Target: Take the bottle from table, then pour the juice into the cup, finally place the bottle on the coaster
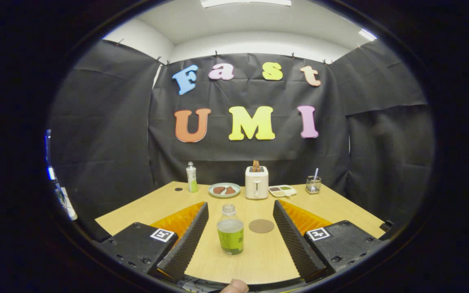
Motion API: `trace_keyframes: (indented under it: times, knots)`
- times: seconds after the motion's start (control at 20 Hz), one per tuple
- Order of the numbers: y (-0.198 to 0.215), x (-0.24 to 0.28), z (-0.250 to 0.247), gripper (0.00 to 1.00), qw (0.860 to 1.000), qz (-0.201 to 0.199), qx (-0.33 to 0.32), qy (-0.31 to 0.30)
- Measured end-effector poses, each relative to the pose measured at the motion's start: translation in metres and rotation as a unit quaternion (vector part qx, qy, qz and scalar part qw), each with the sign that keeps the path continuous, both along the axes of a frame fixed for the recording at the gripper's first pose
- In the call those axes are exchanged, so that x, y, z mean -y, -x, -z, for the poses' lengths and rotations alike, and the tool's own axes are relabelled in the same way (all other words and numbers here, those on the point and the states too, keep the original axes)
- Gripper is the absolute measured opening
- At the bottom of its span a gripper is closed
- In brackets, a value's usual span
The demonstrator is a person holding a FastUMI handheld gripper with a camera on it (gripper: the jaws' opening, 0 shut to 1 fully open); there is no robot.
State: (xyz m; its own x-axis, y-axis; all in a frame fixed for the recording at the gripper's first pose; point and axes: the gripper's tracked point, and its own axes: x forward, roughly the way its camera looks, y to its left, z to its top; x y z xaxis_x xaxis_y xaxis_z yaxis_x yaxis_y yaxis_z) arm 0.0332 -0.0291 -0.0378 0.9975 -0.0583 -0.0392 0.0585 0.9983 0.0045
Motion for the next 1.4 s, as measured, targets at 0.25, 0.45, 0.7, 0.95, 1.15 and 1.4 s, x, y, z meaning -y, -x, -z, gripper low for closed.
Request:
trace_keyframes:
  times: [0.25,0.45,0.7,0.95,1.15,1.4]
  knots:
    - [-0.023,-0.005,0.026,1.00,1.000,0.013,-0.010,0.007]
    - [-0.038,-0.005,0.047,1.00,1.000,0.022,-0.018,0.011]
    - [-0.062,-0.009,0.076,1.00,0.999,0.027,-0.017,0.013]
    - [-0.085,-0.012,0.106,1.00,0.998,0.042,-0.028,0.041]
    - [-0.104,-0.013,0.127,1.00,0.997,0.063,-0.029,0.044]
    - [-0.127,-0.012,0.146,1.00,0.996,0.068,-0.039,0.051]
